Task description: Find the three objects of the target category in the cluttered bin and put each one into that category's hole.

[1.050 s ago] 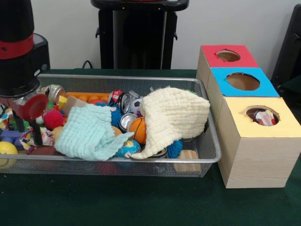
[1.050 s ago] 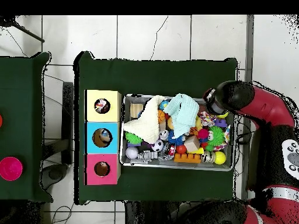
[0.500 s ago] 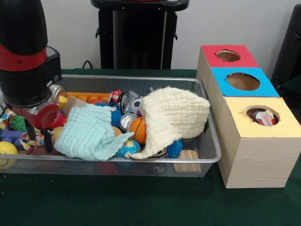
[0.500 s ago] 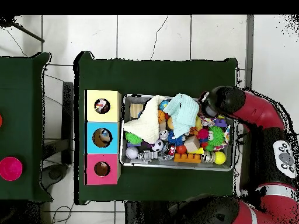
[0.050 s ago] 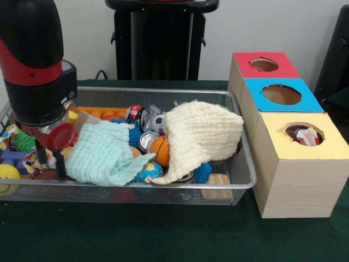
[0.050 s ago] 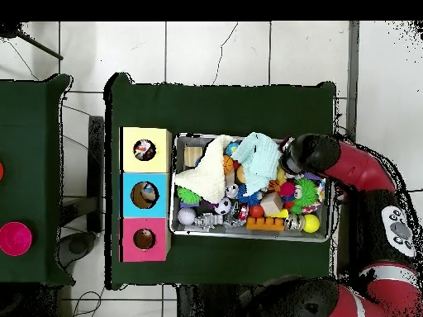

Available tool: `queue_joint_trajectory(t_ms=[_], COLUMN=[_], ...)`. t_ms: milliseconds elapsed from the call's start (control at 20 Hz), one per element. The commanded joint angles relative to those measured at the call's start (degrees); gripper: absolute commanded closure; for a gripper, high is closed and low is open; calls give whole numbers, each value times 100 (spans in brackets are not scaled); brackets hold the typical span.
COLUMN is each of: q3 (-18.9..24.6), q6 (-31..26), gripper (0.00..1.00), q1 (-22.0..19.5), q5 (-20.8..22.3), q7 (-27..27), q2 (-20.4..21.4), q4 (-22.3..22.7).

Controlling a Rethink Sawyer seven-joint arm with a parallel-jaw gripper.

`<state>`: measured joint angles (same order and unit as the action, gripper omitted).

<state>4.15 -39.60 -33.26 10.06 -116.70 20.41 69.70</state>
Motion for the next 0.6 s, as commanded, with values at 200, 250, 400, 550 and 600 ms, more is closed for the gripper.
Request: queue_joint_trajectory(t_ms=[200, 250, 400, 550, 600], q3=[-75, -83, -115, -111, -105], q6=[293, 311, 229, 356, 452], gripper=[0, 0, 0, 0, 0], q1=[-224, -234, -269, -329, -358], q5=[-223, -224, -230, -185, -155], q7=[-795, -790, -705, -668, -658], q2=[39, 84, 217, 189, 123], q4=[1035, 1096, 1201, 1286, 1279])
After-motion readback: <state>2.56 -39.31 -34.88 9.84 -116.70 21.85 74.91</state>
